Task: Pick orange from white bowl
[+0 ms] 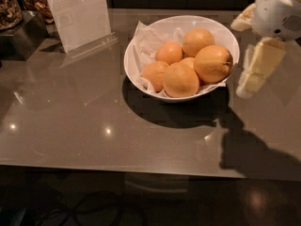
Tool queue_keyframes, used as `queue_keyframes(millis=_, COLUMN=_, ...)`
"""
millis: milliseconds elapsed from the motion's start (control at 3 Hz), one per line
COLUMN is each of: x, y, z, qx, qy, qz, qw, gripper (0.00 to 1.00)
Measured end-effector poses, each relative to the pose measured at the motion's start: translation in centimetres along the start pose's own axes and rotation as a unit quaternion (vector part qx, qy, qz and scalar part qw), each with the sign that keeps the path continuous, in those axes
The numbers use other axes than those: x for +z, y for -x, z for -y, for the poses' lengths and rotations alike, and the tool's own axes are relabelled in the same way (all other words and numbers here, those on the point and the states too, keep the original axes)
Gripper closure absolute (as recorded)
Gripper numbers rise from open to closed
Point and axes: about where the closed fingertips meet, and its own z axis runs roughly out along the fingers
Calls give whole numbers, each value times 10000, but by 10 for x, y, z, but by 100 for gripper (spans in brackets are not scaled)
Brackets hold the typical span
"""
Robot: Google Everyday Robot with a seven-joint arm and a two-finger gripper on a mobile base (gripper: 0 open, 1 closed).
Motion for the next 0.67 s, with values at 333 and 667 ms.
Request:
queue_keyframes(millis=333, x=15, y=19, z=27, qx=-135, qy=156, qz=266, qw=9994, gripper=0)
queue_keyframes(millis=667, x=31, y=25, z=38, qx=-64, qy=406, qz=229, qw=9989, gripper=0)
